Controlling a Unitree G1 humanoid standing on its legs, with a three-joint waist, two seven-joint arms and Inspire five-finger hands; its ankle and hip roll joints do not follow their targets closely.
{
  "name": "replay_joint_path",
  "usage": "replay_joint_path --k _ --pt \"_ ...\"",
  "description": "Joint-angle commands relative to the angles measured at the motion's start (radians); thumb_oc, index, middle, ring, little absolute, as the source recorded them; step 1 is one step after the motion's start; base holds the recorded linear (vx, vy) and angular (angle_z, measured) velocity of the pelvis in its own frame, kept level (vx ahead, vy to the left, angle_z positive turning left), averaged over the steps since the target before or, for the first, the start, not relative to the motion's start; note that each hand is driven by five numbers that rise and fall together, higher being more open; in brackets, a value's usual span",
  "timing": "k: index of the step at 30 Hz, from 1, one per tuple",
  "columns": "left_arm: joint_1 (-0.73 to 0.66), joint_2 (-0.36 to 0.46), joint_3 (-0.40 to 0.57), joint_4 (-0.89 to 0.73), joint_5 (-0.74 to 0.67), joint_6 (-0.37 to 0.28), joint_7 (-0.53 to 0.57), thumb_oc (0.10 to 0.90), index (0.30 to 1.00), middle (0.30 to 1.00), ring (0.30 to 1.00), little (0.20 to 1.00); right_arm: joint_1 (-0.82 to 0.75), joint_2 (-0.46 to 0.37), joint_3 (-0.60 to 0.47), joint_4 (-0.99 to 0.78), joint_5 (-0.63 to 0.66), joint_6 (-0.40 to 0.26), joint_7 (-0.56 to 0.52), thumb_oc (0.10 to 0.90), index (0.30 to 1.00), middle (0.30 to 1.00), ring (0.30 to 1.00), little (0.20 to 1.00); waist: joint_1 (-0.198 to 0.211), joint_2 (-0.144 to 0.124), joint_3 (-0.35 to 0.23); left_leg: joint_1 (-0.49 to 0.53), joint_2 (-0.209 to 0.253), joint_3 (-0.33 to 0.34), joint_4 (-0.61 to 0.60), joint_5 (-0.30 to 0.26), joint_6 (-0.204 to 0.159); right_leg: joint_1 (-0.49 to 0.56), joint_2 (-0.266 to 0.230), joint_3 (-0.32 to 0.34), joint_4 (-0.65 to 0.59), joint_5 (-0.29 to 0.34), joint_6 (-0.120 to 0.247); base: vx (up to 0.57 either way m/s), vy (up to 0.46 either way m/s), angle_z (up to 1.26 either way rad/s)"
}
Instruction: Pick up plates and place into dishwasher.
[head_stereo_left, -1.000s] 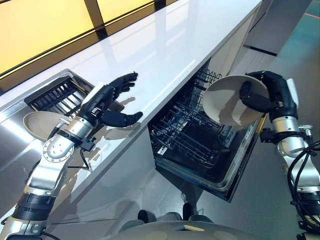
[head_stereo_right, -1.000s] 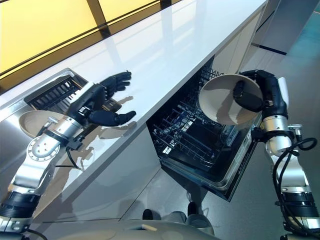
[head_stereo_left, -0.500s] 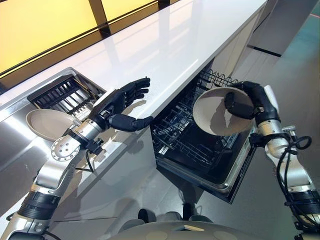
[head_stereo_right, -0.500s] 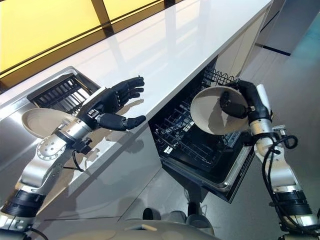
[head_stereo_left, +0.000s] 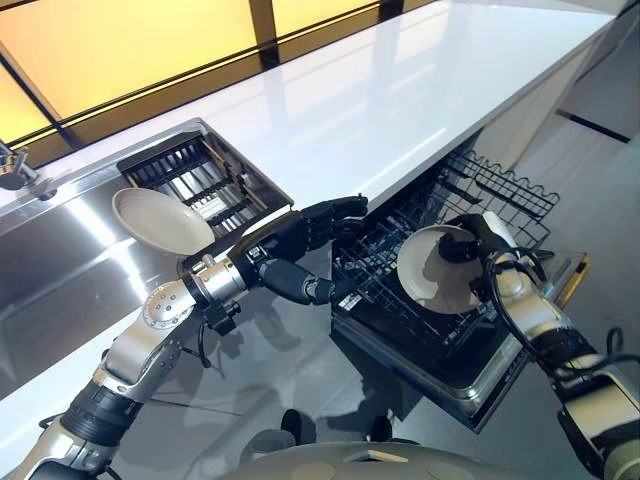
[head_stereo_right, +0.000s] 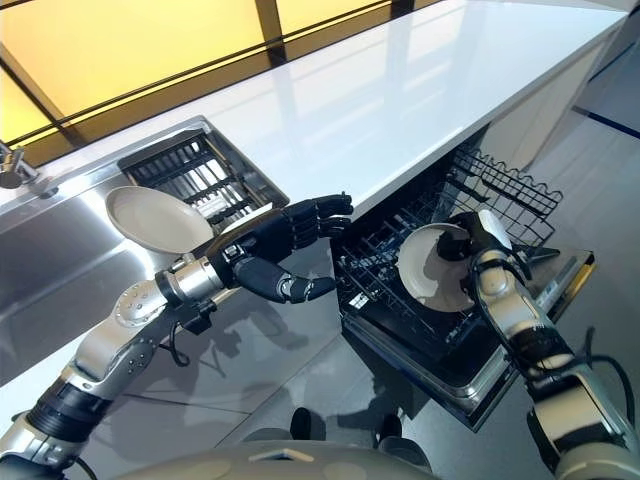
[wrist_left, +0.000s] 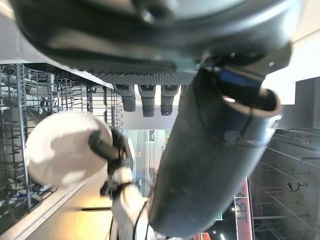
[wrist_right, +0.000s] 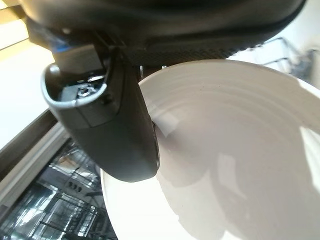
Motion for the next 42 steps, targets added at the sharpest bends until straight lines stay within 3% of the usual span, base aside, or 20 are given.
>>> replay_joint_path --k 1,9,18,29,37,42 --pt "-0.147 -0.002 -0.037 -0.089 -0.120 -0.072 0.008 0.800 0.900 0.900 0.900 0.900 -0.245 -0.005 0.069 0.023 -0.035 -0.032 -0.094 0.100 0.300 0.300 0.300 0.200 0.019 -0.038 -0.061 0.008 -0.079 -0.015 0.002 -0.061 0.051 0.033 0.010 -0.025 0.010 0.001 0.029 0.06 0.000 0.19" --pt "-0.175 -0.038 -0.077 -0.081 -0.147 -0.057 0.017 0.800 0.900 0.900 0.900 0.900 -0.341 0.033 0.134 0.105 -0.045 -0.018 -0.101 0.100 0.300 0.300 0.300 0.200 0.042 -0.035 -0.065 0.001 -0.086 -0.033 0.002 -0.057 0.052 0.033 0.007 -0.039 0.010 -0.002 0.026 0.02 0.008 0.06" --pt "-0.176 -0.049 -0.075 -0.068 -0.145 -0.060 0.025 0.800 0.900 0.900 0.900 0.900 -0.362 0.095 0.185 0.074 -0.118 0.021 -0.049 0.100 0.300 0.300 0.300 0.200 0.056 -0.034 -0.062 -0.004 -0.091 -0.042 0.002 -0.055 0.055 0.031 0.001 -0.049 0.010 -0.005 0.025 0.02 0.012 0.07" --pt "-0.183 -0.081 -0.072 -0.070 -0.126 -0.051 0.024 0.800 0.900 0.900 0.900 0.900 -0.307 0.218 0.277 0.139 -0.247 0.047 0.054 0.100 0.300 0.300 0.300 0.200 0.075 -0.033 -0.061 -0.008 -0.093 -0.046 0.002 -0.056 0.057 0.031 -0.007 -0.062 0.010 -0.008 0.025 -0.01 0.008 0.02" --pt "-0.155 -0.111 -0.050 -0.080 -0.095 -0.049 -0.002 0.800 0.900 0.900 0.900 0.900 -0.238 0.286 0.296 0.109 -0.272 0.056 0.071 0.100 0.300 0.300 0.300 0.200 0.074 -0.033 -0.058 -0.010 -0.092 -0.037 0.002 -0.048 0.059 0.027 -0.010 -0.058 0.010 0.000 0.024 -0.02 0.008 0.01" --pt "-0.146 -0.121 -0.041 -0.084 -0.084 -0.043 -0.014 0.800 0.900 0.900 0.900 0.900 -0.210 0.307 0.297 0.043 -0.223 0.044 0.055 0.100 0.300 0.300 0.300 0.200 0.070 -0.035 -0.055 -0.009 -0.092 -0.031 0.002 -0.047 0.059 0.027 -0.009 -0.052 0.010 0.003 0.023 0.00 0.000 0.00"
